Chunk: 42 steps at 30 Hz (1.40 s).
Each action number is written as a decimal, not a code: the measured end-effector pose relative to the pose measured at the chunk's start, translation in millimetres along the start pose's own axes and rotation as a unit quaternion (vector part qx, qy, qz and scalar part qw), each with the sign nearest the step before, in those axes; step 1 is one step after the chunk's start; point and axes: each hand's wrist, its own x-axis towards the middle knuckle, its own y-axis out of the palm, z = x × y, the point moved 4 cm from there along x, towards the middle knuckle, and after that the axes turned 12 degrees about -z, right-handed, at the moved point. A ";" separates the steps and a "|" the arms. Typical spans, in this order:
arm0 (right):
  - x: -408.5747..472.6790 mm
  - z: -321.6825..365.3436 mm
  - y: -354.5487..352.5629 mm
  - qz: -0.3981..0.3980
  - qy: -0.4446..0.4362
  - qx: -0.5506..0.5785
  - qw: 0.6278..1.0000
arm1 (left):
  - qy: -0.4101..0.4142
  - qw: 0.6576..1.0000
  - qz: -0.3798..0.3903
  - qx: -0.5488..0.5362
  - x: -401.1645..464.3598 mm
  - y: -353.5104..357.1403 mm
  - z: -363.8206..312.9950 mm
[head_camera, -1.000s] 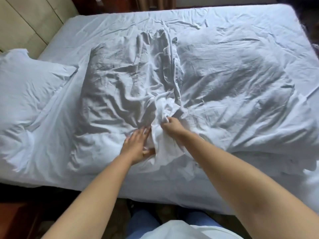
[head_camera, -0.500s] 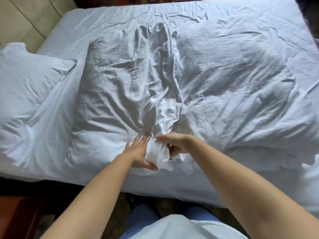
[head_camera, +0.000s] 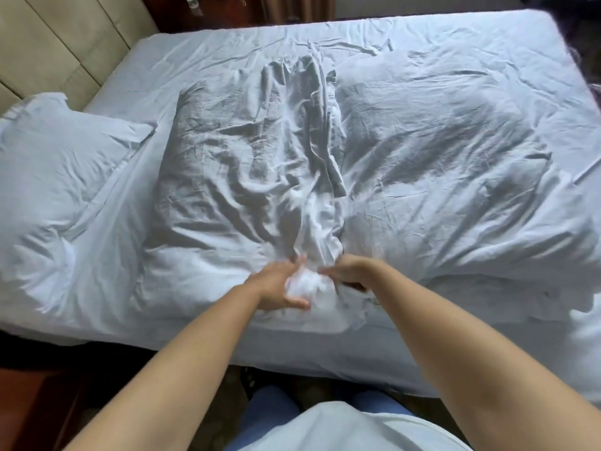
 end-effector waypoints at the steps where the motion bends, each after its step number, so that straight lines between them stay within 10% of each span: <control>1: 1.0 -18.0 8.4 0.013 0.034 -0.041 0.998 | 0.002 0.998 0.049 0.026 -1.9 13.1 -6.1; 9: 22.7 9.8 -30.3 -0.258 -0.057 0.045 0.963 | -0.067 0.997 -0.012 -0.041 22.6 -14.0 1.5; 17: 42.2 41.2 -37.3 -0.268 -0.141 -0.021 0.953 | -0.029 0.995 -0.093 0.029 52.6 -52.8 -2.2; 36: 266.1 168.9 -87.1 -0.168 -0.017 0.299 0.939 | 0.011 0.967 -0.188 0.172 280.2 -163.5 73.3; 40: 287.8 155.0 -88.6 -0.288 0.067 0.236 0.925 | 0.037 0.973 -0.120 0.192 306.8 -144.0 84.0; 42: 286.4 176.1 -112.4 -0.391 0.007 0.222 0.893 | 0.087 0.958 -0.205 0.183 321.4 -157.0 84.8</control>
